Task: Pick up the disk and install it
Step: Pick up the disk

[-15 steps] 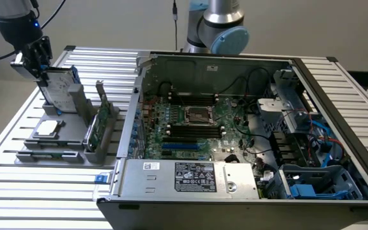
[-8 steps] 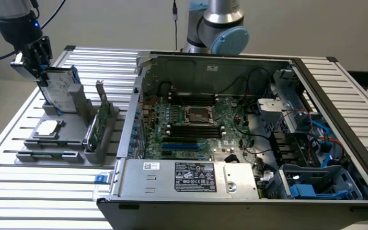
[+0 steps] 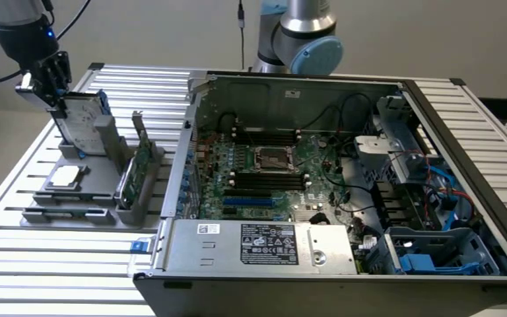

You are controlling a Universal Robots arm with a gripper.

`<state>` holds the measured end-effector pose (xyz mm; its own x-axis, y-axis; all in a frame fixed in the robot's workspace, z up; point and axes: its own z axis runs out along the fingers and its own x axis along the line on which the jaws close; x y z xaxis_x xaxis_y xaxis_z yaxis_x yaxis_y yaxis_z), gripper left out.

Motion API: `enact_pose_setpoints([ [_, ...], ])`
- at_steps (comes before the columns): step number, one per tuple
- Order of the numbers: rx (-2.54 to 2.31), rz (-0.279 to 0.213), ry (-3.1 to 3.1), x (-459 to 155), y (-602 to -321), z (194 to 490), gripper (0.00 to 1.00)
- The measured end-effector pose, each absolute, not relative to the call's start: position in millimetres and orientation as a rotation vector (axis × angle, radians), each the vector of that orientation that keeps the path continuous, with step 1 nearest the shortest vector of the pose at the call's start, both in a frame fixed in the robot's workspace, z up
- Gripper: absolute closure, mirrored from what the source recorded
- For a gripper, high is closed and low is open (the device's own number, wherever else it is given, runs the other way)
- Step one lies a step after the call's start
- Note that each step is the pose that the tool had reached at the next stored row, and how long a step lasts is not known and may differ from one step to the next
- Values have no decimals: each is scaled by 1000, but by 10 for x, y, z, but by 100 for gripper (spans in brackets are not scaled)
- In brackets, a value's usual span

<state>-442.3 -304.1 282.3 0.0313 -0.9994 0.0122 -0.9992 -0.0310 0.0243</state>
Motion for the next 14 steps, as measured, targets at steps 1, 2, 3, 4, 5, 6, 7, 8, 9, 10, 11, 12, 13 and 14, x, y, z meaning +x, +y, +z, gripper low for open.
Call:
enact_pose_setpoints([
  [1, 2237, -13, -2168, -4423, -3041, 2823, 64],
  [2, 2237, -12, -2168, -4423, -3042, 2822, 64],
  [3, 2237, -13, -2169, -4423, -3044, 2822, 66],
  [4, 2237, -13, -2168, -4423, -3048, 2822, 66],
  [5, 2237, -13, -2169, -4423, -3052, 2822, 67],
  [6, 2237, -12, -2169, -4423, -3059, 2822, 67],
  [7, 2237, -13, -2168, -4423, -3067, 2822, 67],
  [8, 2237, -13, -2169, -4423, -3076, 2822, 67],
  [9, 2237, -13, -2169, -4423, -3085, 2822, 67],
  [10, 2237, -13, -2169, -4423, -3094, 2822, 67],
  [11, 2237, -13, -2169, -4423, -3101, 2822, 67],
  [12, 2237, -13, -2168, -4423, -3104, 2823, 67],
  [13, 2237, -13, -2169, -4423, -3104, 2823, 67],
  [14, 2237, -13, -2169, -4423, -3105, 2823, 67],
])
